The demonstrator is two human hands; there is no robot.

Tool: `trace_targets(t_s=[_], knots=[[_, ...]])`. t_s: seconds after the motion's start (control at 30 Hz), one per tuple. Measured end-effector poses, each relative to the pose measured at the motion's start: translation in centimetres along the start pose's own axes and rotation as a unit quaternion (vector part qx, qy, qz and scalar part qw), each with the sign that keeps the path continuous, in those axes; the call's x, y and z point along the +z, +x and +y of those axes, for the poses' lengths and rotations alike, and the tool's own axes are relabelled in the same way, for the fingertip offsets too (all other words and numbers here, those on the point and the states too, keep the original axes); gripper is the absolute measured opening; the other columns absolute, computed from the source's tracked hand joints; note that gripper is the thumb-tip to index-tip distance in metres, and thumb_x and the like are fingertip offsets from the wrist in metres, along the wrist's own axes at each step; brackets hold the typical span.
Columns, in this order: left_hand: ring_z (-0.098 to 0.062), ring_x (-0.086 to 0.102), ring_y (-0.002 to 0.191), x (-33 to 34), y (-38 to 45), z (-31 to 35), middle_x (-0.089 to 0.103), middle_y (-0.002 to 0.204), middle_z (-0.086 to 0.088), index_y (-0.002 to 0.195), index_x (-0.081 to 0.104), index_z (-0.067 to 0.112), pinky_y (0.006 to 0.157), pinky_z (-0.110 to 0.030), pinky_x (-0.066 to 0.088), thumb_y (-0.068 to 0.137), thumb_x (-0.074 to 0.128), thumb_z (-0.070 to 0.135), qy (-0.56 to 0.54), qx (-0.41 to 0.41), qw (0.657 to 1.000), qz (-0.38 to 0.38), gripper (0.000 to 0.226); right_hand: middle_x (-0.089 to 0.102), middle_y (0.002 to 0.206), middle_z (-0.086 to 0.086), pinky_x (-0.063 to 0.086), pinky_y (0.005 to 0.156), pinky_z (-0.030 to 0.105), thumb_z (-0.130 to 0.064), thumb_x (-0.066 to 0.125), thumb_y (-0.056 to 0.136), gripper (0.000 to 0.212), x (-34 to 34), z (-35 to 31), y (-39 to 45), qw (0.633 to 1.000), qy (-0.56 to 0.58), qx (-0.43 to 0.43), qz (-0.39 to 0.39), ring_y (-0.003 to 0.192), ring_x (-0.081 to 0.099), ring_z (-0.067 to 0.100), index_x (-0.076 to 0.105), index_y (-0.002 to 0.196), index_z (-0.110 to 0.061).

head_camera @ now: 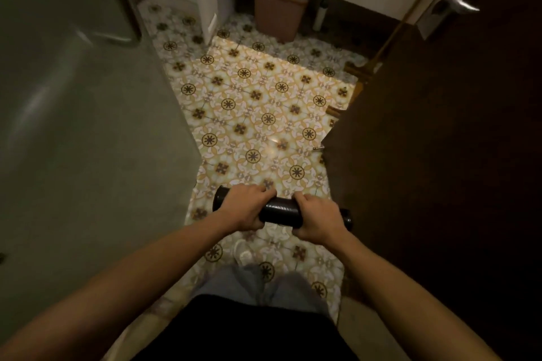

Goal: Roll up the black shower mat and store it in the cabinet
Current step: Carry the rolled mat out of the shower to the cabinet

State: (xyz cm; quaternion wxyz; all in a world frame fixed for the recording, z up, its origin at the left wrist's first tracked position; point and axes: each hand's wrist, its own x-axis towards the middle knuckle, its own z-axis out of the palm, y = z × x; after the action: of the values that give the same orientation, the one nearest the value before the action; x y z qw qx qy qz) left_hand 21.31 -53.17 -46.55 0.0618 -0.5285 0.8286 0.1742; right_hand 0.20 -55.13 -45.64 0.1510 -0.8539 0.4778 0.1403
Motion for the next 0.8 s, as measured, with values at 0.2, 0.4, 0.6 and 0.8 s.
trace_targets(t_s=[0.2,0.4,0.6,0.8], knots=[[-0.025,0.062,0.082,-5.1,7.5,-6.5,0.062,0.096,0.001,0.108,0.048,0.025,0.061,-0.036,0.048,0.064,0.067,0.042,-0.014,-0.027,1.0,0.003,0.051,0.065,0.109,0.002,0.056,0.073,0.041,-0.044,0.071,0.072,0.06,-5.6,3.0,10.1,0.999,-0.001,-0.032,-0.007,0.09,0.065,0.029,0.044,0.121,-0.023],[-0.023,0.063,0.082,-8.0,15.8,-15.1,0.063,0.095,0.004,0.104,0.049,0.025,0.058,-0.033,0.041,0.063,0.065,0.042,-0.01,-0.074,0.997,0.021,0.047,0.064,0.111,0.003,0.054,0.071,0.039,-0.043,0.072,0.072,0.058,-10.0,5.9,23.2,0.997,0.003,-0.082,-0.006,0.091,0.065,0.029,0.047,0.121,-0.022],[-0.021,0.063,0.086,-11.3,24.9,-23.6,0.064,0.098,0.005,0.106,0.05,0.027,0.063,-0.034,0.047,0.066,0.065,0.043,-0.046,-0.161,0.986,0.025,0.046,0.056,0.116,0.004,0.054,0.071,0.041,-0.043,0.073,0.074,0.061,-14.3,9.8,38.1,0.988,-0.01,-0.155,-0.018,0.092,0.063,0.03,0.05,0.125,-0.02],[-0.021,0.063,0.083,-15.1,30.7,-30.3,0.064,0.097,0.004,0.106,0.053,0.025,0.063,-0.034,0.048,0.066,0.066,0.04,-0.099,-0.224,0.968,0.051,0.044,0.06,0.114,0.004,0.052,0.081,0.041,-0.051,0.07,0.07,0.072,-19.7,12.2,50.6,0.973,-0.057,-0.225,-0.013,0.1,0.059,0.029,0.049,0.131,-0.019]])
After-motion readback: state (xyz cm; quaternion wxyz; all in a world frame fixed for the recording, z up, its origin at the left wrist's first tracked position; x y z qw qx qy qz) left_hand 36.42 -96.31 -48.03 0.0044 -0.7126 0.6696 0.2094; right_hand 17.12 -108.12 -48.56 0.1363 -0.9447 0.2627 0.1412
